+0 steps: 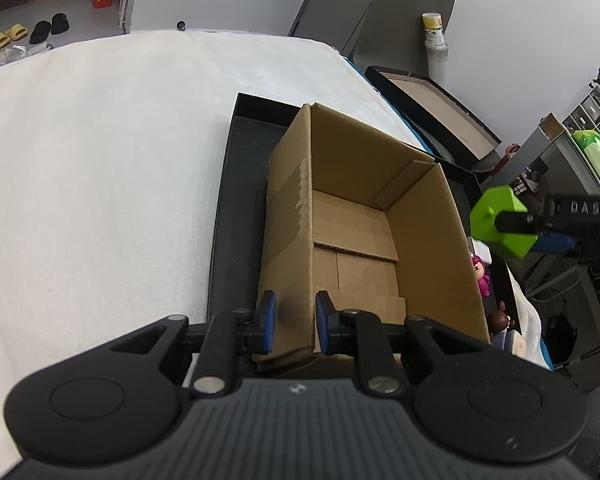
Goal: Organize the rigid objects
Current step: 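Lift the lime-green cube with the right gripper over the cardboard box, then lower the cube into the box and open the right gripper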
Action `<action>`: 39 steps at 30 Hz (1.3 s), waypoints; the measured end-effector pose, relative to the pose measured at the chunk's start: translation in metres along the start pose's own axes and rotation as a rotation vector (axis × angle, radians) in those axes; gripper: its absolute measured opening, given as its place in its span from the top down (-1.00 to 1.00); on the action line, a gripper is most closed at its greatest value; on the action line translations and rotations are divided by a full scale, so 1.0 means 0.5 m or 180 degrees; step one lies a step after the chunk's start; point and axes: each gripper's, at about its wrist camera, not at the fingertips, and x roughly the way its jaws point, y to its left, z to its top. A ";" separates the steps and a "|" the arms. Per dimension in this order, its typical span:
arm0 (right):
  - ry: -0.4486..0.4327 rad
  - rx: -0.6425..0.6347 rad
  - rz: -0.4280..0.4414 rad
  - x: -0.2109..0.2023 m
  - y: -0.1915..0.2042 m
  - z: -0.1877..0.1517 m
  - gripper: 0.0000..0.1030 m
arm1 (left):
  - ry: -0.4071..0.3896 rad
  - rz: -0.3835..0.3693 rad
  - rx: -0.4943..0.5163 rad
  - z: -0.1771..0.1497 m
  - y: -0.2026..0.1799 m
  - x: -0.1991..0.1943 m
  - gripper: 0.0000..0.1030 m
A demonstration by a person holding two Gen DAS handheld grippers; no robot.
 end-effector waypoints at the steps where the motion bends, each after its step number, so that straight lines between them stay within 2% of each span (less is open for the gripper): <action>1: -0.0014 -0.0033 0.0002 -0.001 0.007 0.003 0.02 | 0.0006 0.0002 -0.0003 0.001 0.000 0.001 0.62; 12: -0.0093 -0.0331 0.0114 0.002 0.090 0.037 0.02 | 0.0100 -0.0026 0.0090 0.000 -0.005 0.006 0.61; 26: 0.0118 -0.0737 0.0136 0.068 0.202 0.033 0.01 | 0.0159 -0.0014 0.0120 -0.003 -0.011 0.012 0.61; 39: 0.0337 -0.1060 -0.0003 0.140 0.237 0.019 0.01 | 0.0181 0.0023 0.0103 -0.003 -0.012 0.014 0.60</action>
